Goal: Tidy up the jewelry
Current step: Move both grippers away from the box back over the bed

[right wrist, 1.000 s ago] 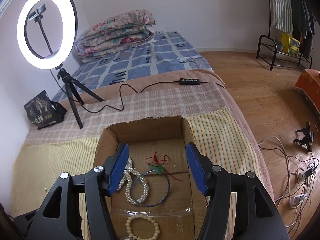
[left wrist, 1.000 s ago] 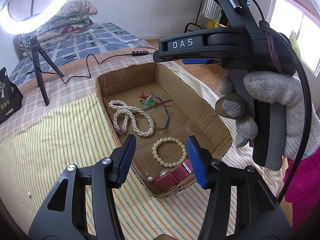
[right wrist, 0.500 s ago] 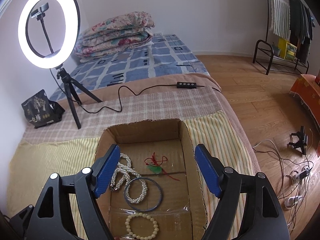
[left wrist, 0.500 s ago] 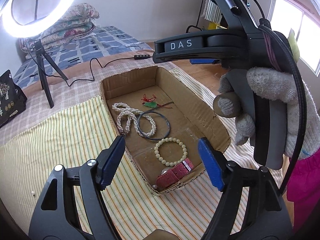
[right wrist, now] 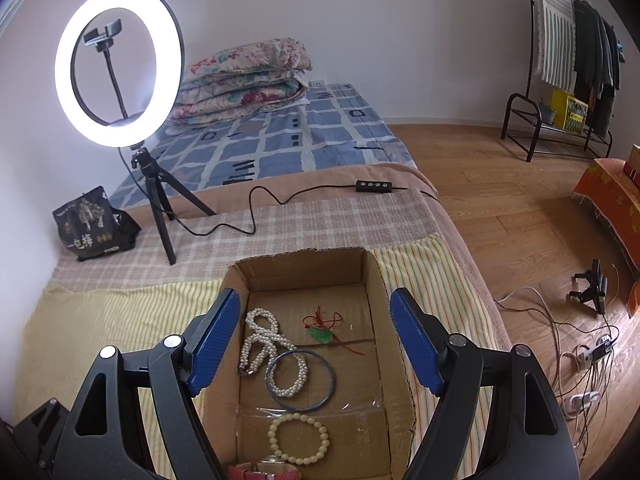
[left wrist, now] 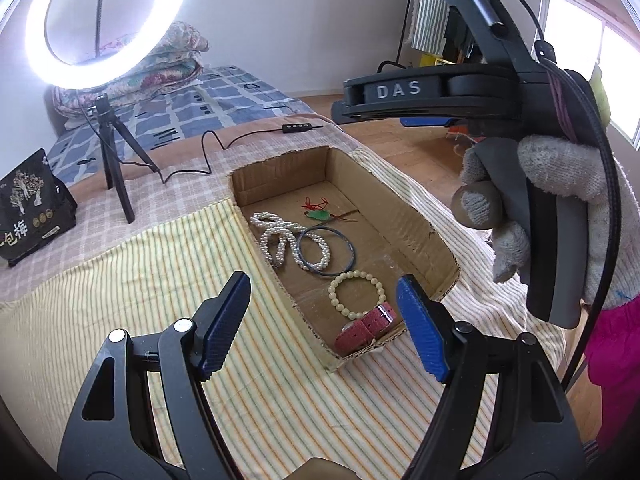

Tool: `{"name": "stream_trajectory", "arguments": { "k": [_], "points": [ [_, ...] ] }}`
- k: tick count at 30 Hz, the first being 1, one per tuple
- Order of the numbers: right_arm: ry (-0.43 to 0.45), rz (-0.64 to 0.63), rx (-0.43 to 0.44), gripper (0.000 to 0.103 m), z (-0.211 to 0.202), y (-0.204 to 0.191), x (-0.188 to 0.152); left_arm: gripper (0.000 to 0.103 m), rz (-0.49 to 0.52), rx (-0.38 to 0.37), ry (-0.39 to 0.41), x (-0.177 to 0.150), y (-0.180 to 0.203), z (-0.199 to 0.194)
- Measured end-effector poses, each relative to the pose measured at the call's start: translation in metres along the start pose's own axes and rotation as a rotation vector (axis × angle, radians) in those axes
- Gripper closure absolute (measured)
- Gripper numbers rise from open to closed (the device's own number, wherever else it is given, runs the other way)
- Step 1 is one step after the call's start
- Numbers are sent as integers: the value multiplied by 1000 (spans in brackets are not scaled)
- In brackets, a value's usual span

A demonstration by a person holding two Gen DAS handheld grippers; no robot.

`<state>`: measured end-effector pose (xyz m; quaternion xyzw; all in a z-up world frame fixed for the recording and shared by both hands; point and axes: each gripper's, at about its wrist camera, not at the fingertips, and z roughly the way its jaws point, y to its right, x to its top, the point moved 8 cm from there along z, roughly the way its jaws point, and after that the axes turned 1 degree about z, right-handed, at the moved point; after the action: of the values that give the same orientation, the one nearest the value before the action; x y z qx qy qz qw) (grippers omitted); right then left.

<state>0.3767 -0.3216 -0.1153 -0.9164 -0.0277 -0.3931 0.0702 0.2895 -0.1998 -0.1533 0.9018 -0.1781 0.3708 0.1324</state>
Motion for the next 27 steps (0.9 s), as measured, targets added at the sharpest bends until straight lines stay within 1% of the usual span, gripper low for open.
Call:
{"name": "stream_trajectory", "arguments": {
  "k": [12, 18, 27],
  "points": [
    [37, -17, 16, 26, -37, -25, -8, 25, -17, 34, 43, -7, -30, -45],
    [58, -48, 12, 26, -56, -39, -16, 25, -26, 63, 43, -18, -52, -62],
    [73, -89, 44, 26, -78, -67, -34, 25, -46, 110, 38, -35, -91, -80]
  ]
}}
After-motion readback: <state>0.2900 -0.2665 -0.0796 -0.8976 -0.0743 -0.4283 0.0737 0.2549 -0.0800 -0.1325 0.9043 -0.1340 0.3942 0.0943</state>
